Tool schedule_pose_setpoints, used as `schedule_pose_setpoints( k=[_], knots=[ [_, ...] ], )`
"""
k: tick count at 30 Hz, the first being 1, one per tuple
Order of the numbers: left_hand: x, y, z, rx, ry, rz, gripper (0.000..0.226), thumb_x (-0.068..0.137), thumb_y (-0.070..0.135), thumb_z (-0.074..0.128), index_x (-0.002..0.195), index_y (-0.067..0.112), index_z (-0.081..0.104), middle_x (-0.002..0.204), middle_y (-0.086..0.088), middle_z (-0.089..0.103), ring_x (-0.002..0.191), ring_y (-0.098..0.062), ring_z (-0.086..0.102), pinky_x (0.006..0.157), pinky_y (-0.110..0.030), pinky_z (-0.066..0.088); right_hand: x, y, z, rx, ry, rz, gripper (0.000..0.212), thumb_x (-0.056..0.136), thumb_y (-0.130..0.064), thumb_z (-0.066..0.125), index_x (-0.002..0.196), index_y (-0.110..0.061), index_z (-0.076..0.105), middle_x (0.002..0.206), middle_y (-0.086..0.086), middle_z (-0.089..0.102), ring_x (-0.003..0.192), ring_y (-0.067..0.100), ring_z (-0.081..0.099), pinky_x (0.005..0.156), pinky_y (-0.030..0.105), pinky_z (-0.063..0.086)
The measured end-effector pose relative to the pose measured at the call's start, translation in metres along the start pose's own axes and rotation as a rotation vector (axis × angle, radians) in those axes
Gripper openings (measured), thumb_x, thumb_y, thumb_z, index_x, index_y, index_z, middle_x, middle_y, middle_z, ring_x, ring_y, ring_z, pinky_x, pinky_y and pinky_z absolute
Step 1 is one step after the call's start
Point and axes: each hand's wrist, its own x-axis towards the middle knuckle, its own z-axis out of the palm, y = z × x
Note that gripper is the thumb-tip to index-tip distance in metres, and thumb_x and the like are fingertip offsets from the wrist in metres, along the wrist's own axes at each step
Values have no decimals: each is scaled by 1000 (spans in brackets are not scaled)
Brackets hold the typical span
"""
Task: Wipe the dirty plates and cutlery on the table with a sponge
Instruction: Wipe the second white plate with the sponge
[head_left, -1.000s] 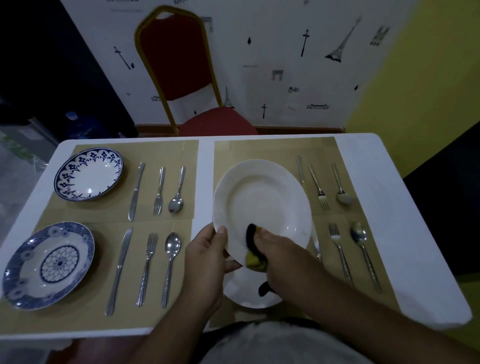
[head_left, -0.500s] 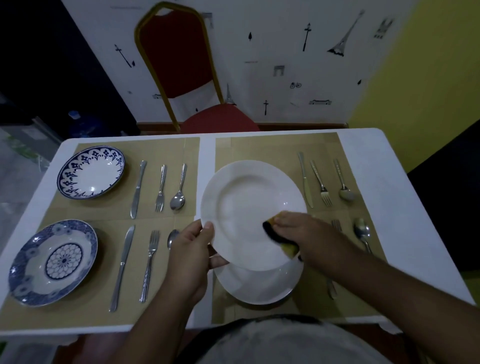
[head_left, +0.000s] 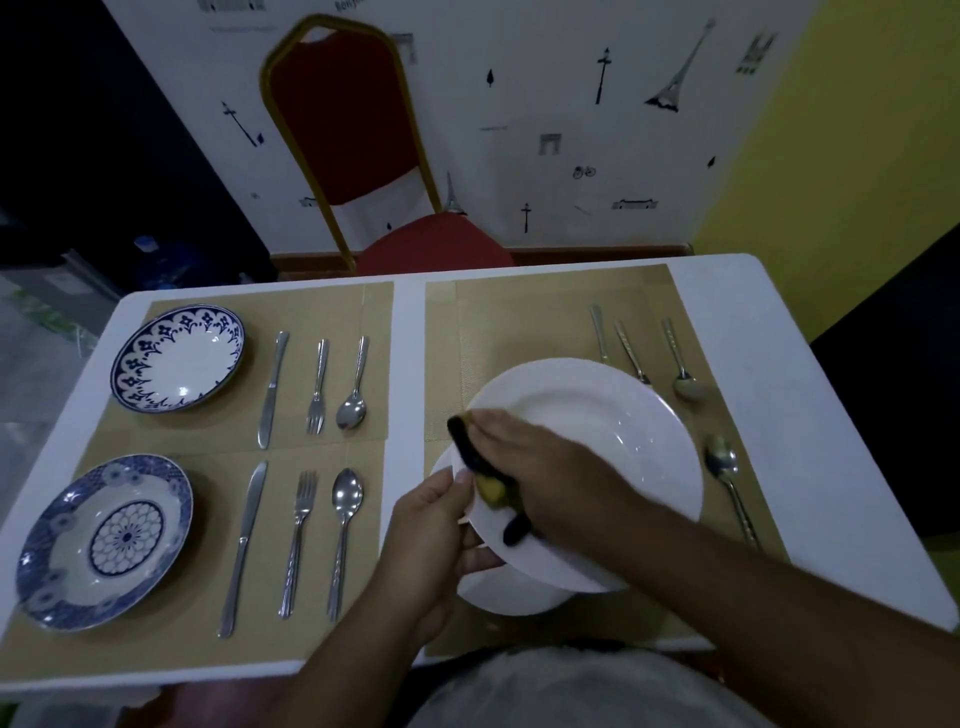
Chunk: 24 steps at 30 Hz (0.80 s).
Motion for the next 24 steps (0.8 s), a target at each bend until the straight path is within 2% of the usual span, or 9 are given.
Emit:
schedule_pose_setpoints(
  k=[3,6,8,10,13,16,18,22,24],
  knots=[
    [-2,-2,2,11,36,66,30,107,19,43,119,15,70,107,-10,77,96,-33,74,73,-45,61,20,18,-15,-227,38,98,101,72,-31,77,149,-15,14,157,2,9,144,17,5,115,30,0],
    [-4,-3,1,5,95,160,28,105,14,46,117,15,71,105,-8,77,94,-31,74,70,-46,62,22,32,-26,-327,82,265,116,65,-36,81,148,-10,5,158,5,1,144,20,-3,112,29,0],
    [-5,-4,0,11,127,200,27,105,14,47,113,16,72,104,-8,77,95,-31,74,71,-50,62,14,36,-28,-339,119,355,112,67,-30,81,148,-9,6,158,7,0,144,21,-4,118,36,9],
    [-6,-7,-1,38,150,221,27,105,15,47,111,17,73,104,-8,77,95,-32,73,71,-52,62,6,39,-27,-273,193,423,99,72,-16,76,147,-8,12,158,8,4,144,20,-2,117,40,18],
    [-8,-9,-3,61,143,221,26,104,14,48,112,16,73,103,-8,77,94,-32,74,69,-49,62,1,43,-27,-149,244,475,86,77,-5,67,147,-8,17,157,7,7,144,20,1,118,35,11],
    [-7,-4,-4,87,87,225,27,104,13,47,115,15,71,102,-10,77,92,-32,74,67,-44,62,4,33,-23,-59,146,364,107,65,-24,82,147,-12,16,155,-5,10,143,13,2,118,33,8],
    [-6,-1,-2,100,33,218,27,105,13,47,117,13,71,103,-13,77,92,-34,74,68,-45,62,6,22,-14,-24,81,256,114,59,-30,86,148,-17,15,155,-8,13,142,10,4,118,35,10],
    [-4,6,-8,35,76,190,26,104,15,47,110,11,72,99,-13,78,87,-32,75,71,-48,63,1,6,-4,198,-128,85,94,66,-30,81,144,-26,29,151,-8,29,141,15,22,114,33,23],
    [-1,8,-17,16,110,160,26,105,15,47,108,12,72,98,-12,78,84,-28,75,66,-43,62,-9,6,-6,127,-285,-34,92,65,-21,82,143,-24,32,151,-6,31,139,13,25,116,33,20]
  ],
)
